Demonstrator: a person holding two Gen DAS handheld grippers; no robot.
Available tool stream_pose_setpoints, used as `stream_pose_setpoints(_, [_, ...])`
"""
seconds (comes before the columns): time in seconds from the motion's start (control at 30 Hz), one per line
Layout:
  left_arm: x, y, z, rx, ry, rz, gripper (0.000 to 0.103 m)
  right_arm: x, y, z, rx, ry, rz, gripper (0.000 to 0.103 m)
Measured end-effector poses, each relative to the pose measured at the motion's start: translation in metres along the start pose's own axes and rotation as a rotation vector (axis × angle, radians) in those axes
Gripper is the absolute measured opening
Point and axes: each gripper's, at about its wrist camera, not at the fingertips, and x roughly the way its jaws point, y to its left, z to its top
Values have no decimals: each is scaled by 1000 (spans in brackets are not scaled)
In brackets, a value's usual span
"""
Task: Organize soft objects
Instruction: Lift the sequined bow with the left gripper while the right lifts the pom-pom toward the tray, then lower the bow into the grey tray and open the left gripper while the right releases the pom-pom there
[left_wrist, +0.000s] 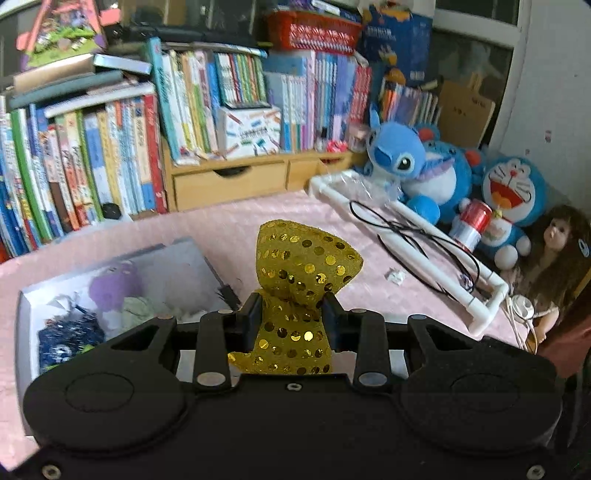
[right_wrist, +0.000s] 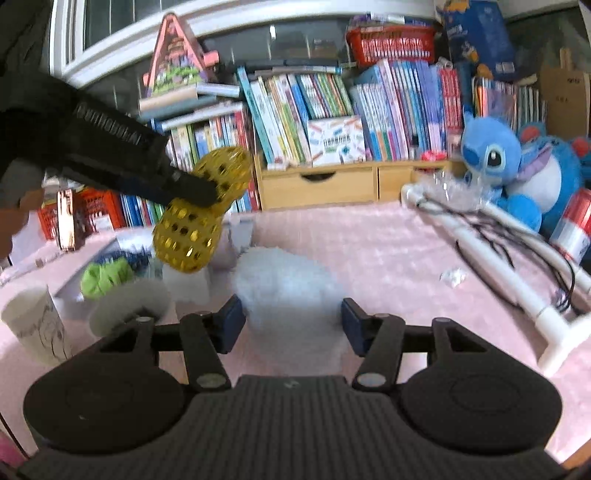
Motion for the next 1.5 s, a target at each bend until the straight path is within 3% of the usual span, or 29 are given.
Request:
stream_pose_setpoints(0.27, [-32,37,-11,-5,-58,78,33,-2,21,31,0,-60,44,60])
stream_pose_setpoints(0.63, [-55,98,-29,-64,-56,183,33,19,64,52,-38,-52,116,60])
stream_pose_setpoints(1.17, [-46,147,-38,-127,-9,252,33,54,92,71,-58,25,165,61])
stream_pose_setpoints(1.5, [-25,178,-29,-189,38,277,33,86,103,81,-28,128,226,61])
